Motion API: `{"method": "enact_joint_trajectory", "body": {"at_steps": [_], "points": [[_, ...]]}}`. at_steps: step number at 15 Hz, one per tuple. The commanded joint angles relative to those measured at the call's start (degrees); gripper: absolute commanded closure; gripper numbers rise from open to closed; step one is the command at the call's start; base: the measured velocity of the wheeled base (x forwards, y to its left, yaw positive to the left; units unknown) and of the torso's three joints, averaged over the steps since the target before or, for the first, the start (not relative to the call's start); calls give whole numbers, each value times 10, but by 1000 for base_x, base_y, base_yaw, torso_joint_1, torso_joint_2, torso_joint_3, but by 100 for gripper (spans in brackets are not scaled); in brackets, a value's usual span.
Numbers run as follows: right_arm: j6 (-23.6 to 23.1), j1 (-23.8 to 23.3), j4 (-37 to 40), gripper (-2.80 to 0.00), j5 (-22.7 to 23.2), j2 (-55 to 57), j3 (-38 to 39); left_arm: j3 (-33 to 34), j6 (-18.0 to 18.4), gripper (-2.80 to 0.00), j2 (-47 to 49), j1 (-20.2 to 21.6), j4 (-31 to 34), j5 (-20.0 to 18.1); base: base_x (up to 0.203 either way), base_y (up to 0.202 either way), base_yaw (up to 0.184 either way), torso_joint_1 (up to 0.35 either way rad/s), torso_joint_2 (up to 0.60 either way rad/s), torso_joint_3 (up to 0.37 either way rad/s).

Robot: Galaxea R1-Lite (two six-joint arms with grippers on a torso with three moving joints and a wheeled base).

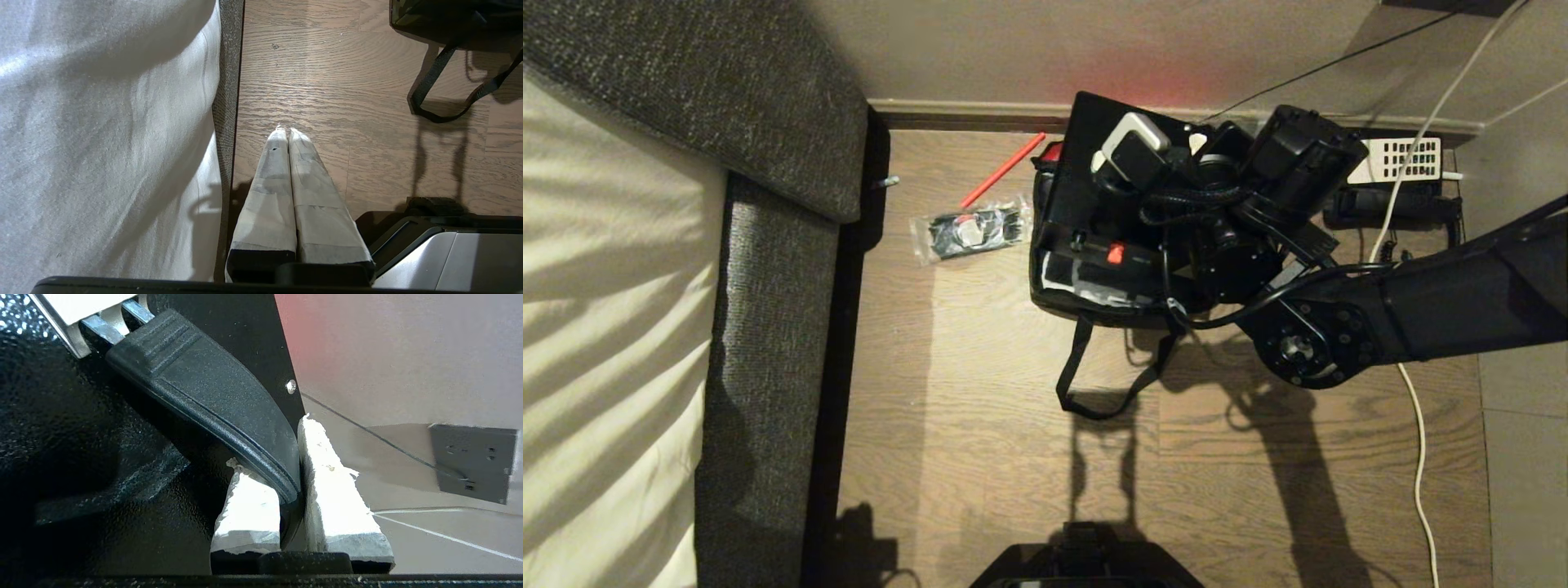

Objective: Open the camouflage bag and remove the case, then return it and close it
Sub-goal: Place the black box back

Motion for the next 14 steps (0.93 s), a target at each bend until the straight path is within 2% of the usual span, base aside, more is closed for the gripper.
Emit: {"method": "enact_joint_trajectory", "body": {"at_steps": [1,14], "points": [[-3,0,-9,0,-2,3,18,1,0,0,0,0,0,0,0,0,0,0,0,0],[-5,-8,-52,0,17,45,35,1,0,0,0,0,0,0,0,0,0,0,0,0]]}}
